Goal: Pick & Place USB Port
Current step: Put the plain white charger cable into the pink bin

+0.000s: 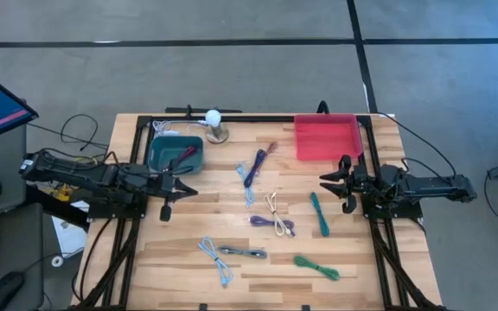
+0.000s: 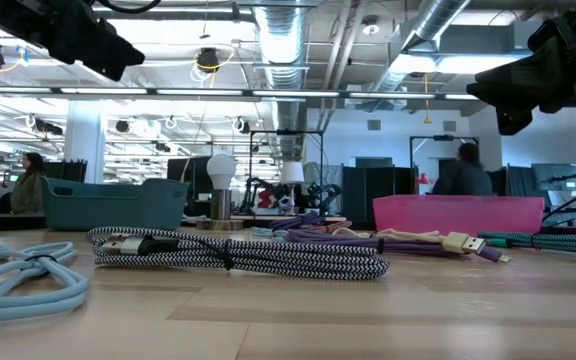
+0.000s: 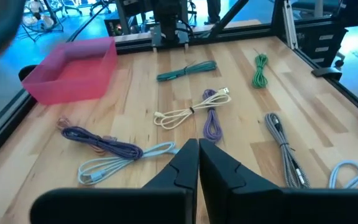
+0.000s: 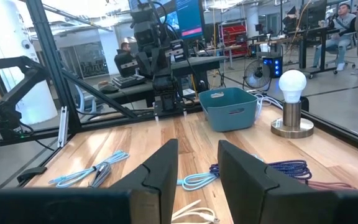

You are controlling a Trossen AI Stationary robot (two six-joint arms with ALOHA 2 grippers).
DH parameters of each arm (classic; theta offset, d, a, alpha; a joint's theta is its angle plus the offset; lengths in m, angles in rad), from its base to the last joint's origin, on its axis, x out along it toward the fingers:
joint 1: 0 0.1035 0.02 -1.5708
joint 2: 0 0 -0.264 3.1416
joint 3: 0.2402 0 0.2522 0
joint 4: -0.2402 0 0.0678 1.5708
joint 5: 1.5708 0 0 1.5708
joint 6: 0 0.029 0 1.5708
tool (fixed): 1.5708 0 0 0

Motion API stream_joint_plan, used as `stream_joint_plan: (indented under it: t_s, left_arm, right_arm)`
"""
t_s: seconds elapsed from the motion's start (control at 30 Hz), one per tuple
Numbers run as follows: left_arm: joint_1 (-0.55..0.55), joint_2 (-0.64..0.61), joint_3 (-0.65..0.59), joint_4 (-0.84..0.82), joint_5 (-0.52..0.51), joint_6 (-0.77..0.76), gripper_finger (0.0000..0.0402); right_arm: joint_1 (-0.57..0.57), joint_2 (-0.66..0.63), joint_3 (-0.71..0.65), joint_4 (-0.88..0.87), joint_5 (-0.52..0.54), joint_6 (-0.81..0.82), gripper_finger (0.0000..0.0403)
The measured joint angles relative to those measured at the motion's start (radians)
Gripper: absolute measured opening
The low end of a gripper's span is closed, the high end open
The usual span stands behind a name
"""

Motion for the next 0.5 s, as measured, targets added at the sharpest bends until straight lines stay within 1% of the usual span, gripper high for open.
stream_joint_plan:
  t_s: [0.2,0.33,0.4,0.5]
  left_arm:
    - [0.000,0.016,-0.001,0.005,0.000,-0.003,0.0011]
    - [0.000,0.040,-0.001,0.010,0.000,-0.003,0.0011]
    - [0.003,0.050,-0.001,0.011,0.000,-0.003,0.0012]
    - [0.004,0.060,-0.001,0.013,-0.001,-0.002,0.0011]
  right_arm:
    - [0.000,0.000,0.000,0.010,0.000,0.002,0.0107]
    - [0.000,0.000,0.004,0.026,0.003,0.073,0.0107]
    - [0.000,0.008,0.013,0.020,0.026,0.117,0.0106]
    - [0.003,0.041,0.029,0.023,0.080,0.114,0.0100]
